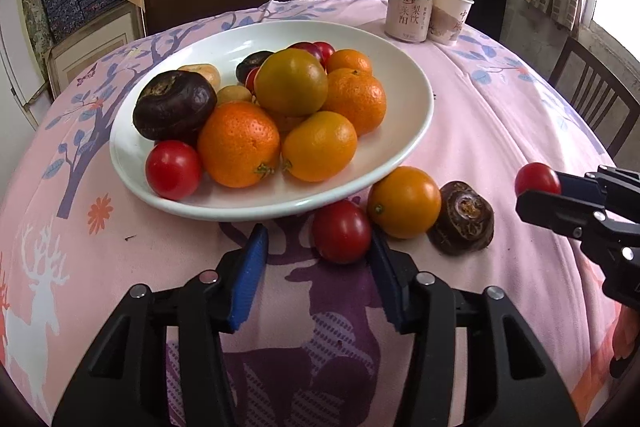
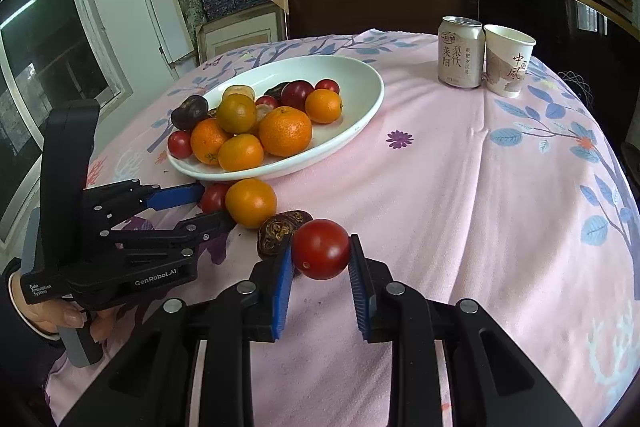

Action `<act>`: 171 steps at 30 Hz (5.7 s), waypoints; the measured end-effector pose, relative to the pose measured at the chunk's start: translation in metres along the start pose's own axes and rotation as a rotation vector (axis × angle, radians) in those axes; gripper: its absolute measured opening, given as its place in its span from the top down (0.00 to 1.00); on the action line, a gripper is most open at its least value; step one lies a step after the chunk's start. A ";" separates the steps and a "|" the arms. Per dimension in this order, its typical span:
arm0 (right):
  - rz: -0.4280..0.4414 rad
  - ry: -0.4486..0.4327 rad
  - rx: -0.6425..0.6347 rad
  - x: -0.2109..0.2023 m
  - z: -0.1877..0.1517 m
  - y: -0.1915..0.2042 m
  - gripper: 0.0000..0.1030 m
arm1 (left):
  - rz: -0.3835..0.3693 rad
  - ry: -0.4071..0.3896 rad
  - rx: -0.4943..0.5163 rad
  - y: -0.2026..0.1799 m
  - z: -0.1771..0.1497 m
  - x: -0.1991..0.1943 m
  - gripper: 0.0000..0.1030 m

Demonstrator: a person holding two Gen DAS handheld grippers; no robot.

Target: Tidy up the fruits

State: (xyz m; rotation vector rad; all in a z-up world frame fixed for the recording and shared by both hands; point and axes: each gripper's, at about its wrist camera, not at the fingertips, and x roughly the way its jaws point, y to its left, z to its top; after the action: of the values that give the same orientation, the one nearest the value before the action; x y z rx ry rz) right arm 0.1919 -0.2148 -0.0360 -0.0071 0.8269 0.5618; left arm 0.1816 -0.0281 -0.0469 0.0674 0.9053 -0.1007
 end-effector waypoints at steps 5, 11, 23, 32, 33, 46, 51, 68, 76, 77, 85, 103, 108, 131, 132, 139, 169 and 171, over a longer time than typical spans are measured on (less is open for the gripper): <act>-0.003 -0.043 -0.002 -0.008 0.002 0.001 0.74 | -0.049 0.019 0.043 -0.010 -0.009 -0.017 0.75; -0.024 -0.180 0.020 -0.030 0.011 0.007 0.74 | -0.078 -0.071 0.058 -0.002 -0.006 -0.066 0.75; 0.050 -0.231 0.031 0.015 0.087 0.054 0.74 | -0.005 -0.116 -0.143 0.070 0.081 -0.049 0.75; 0.077 -0.209 0.143 0.041 0.101 0.039 0.37 | 0.111 -0.158 -0.195 0.090 0.087 -0.044 0.24; 0.067 -0.198 0.142 0.038 0.099 0.036 0.37 | 0.116 -0.167 -0.192 0.090 0.086 -0.047 0.23; -0.053 -0.038 0.004 -0.001 0.024 0.016 0.37 | 0.150 -0.223 -0.166 0.068 0.034 -0.087 0.11; -0.102 0.068 -0.112 0.025 0.006 0.037 0.37 | 0.141 -0.178 -0.130 0.057 0.008 -0.086 0.10; -0.067 -0.005 0.020 -0.003 0.005 0.003 0.60 | 0.074 -0.068 -0.057 -0.001 -0.002 -0.056 0.10; -0.055 -0.011 0.066 -0.009 0.008 -0.012 0.59 | -0.002 0.028 -0.077 -0.030 0.008 -0.013 0.44; -0.058 -0.011 0.065 -0.009 0.008 -0.013 0.59 | -0.040 0.041 -0.091 -0.029 0.008 -0.008 0.54; -0.058 -0.104 0.057 -0.020 0.011 -0.008 0.60 | -0.042 -0.013 -0.058 -0.020 0.007 -0.036 0.65; 0.014 -0.228 0.015 0.038 0.097 0.056 0.59 | 0.069 -0.110 -0.234 0.082 0.095 -0.032 0.65; -0.007 -0.255 0.065 0.051 0.103 0.043 0.31 | 0.198 -0.129 -0.301 0.096 0.097 -0.026 0.16; -0.124 -0.048 0.043 -0.026 0.002 0.041 0.04 | 0.242 -0.161 -0.233 0.058 -0.001 -0.100 0.05; -0.133 -0.045 0.029 -0.029 -0.003 0.044 0.04 | 0.248 -0.161 -0.231 0.057 -0.006 -0.103 0.05; -0.147 -0.043 0.003 -0.037 -0.025 0.057 0.04 | 0.253 -0.159 -0.222 0.053 -0.030 -0.118 0.05; -0.082 -0.029 0.088 -0.030 -0.045 0.040 0.03 | 0.229 -0.157 -0.222 0.049 -0.052 -0.123 0.05; -0.080 -0.024 0.090 -0.028 -0.046 0.039 0.03 | 0.234 -0.151 -0.221 0.048 -0.052 -0.121 0.05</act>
State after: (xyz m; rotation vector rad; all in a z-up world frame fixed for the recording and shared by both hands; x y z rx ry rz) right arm 0.1263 -0.2043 -0.0396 0.0487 0.8246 0.4487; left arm 0.0723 0.0324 0.0176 -0.0397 0.7477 0.2099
